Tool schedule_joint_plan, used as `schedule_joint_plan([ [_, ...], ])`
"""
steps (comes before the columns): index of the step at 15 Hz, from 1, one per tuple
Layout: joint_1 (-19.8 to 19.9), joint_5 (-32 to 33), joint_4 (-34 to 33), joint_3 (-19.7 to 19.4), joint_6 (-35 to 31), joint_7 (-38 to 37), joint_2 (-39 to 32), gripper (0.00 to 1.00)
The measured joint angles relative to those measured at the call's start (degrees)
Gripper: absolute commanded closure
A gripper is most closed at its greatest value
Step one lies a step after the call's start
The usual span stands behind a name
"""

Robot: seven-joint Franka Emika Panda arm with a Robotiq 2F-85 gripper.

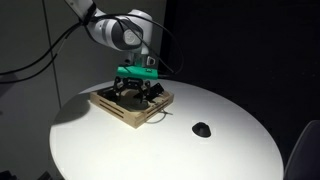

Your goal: Pick up the white masking tape from the wooden tray and place it on the table

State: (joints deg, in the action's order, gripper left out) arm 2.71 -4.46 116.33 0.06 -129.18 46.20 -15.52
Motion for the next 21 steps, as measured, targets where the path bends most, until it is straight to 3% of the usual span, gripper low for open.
schedule_joint_plan([
  [11,-0.5,8.0,0.8,1.1,-7.0,-0.5,-3.1,0.03],
  [12,-0.5,8.3,0.9,1.2,-7.3,-0.6,-3.4,0.26],
  [14,-0.5,8.8,1.0,1.5,-7.9,-0.6,-3.8,0.31],
  [21,-0.5,9.3,1.1,1.8,-8.6,-0.7,-3.4,0.86],
])
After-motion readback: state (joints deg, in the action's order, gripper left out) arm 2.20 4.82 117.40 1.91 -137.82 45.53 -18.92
